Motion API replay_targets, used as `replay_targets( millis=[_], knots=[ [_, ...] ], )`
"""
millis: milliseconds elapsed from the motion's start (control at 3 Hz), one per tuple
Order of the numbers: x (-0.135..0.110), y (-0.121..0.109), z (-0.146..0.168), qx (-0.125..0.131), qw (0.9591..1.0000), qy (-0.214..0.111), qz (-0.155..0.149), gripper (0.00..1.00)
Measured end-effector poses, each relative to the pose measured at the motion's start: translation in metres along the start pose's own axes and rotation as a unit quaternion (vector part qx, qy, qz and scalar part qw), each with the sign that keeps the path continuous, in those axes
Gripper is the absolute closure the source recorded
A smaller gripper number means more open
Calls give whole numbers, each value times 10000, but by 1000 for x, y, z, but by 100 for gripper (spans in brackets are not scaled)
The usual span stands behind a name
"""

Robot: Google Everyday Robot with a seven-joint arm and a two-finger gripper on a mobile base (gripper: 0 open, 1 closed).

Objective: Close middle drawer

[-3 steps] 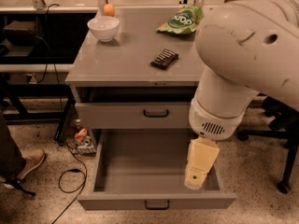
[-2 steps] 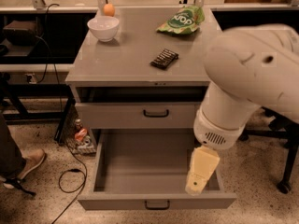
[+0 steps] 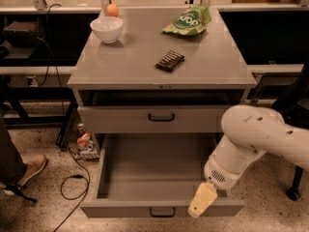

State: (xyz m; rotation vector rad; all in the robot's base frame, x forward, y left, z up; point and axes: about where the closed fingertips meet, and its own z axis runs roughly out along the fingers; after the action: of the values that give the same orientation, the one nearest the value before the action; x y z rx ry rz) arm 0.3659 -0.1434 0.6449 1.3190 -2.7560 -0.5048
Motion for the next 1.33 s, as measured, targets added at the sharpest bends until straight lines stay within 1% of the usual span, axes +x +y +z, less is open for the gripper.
replay_targets(
  millis=[333, 667, 1000, 1333],
  knots=[
    [15, -7, 63, -291, 9972, -210, 649, 48],
    [24, -15, 128, -404, 9920, -399, 1130, 73],
    [12, -23, 130, -296, 9910, -621, 1147, 96],
    [13, -22, 131, -303, 9910, -613, 1147, 100]
  ],
)
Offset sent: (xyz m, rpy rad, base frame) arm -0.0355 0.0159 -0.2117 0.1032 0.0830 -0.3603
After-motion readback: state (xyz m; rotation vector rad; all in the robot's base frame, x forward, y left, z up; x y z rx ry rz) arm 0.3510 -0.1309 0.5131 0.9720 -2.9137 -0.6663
